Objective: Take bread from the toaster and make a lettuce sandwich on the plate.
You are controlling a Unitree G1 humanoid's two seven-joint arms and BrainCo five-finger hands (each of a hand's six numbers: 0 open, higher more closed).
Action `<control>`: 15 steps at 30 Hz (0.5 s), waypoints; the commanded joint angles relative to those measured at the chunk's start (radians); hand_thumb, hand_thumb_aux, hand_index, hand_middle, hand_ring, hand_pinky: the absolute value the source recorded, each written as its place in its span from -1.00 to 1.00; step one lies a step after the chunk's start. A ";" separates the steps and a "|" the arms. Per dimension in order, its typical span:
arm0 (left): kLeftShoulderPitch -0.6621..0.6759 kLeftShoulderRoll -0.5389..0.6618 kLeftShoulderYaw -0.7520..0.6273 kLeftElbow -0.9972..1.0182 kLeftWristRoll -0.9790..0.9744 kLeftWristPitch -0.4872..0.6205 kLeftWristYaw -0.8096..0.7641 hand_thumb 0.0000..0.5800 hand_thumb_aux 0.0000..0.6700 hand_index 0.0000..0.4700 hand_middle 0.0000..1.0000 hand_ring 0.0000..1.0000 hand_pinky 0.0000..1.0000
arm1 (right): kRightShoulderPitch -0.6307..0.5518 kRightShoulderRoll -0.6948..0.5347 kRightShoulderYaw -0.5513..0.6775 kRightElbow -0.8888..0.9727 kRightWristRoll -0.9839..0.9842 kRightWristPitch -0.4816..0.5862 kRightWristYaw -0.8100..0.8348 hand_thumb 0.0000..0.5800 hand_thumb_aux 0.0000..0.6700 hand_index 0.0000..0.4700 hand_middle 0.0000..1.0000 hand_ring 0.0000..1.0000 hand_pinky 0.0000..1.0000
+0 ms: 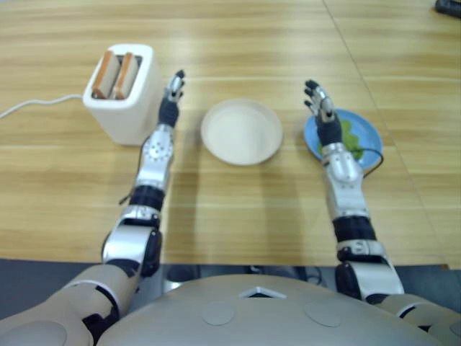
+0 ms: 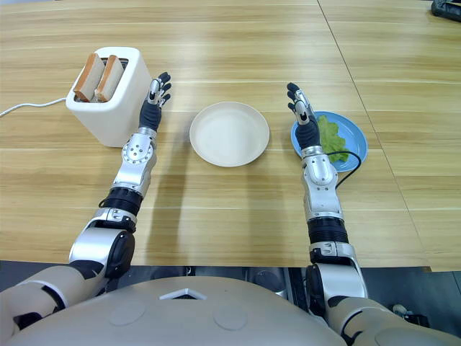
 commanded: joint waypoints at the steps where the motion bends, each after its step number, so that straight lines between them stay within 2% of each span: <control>1: 0.006 0.004 -0.011 0.015 0.010 0.008 -0.006 -1.00 -1.00 -1.00 -1.00 -1.00 -1.00 | 0.002 -0.004 0.000 0.005 0.003 0.010 0.006 -1.00 -1.00 -1.00 -1.00 -1.00 -1.00; 10: 0.010 0.004 -0.033 -0.001 0.033 0.024 -0.015 -1.00 -1.00 -1.00 -1.00 -1.00 -1.00 | 0.001 -0.004 0.000 0.006 0.004 0.012 0.009 -1.00 -1.00 -1.00 -1.00 -1.00 -1.00; 13: 0.077 0.010 -0.064 -0.242 0.046 0.061 -0.042 -1.00 -1.00 -1.00 -1.00 -1.00 -1.00 | 0.001 -0.005 0.000 0.005 0.004 0.013 0.010 -1.00 -1.00 -1.00 -1.00 -1.00 -1.00; 15: 0.131 0.033 -0.081 -0.482 0.075 0.123 -0.061 -1.00 -1.00 -1.00 -1.00 -1.00 -1.00 | 0.002 -0.008 -0.001 0.006 0.001 0.014 0.009 -1.00 -1.00 -1.00 -1.00 -1.00 -1.00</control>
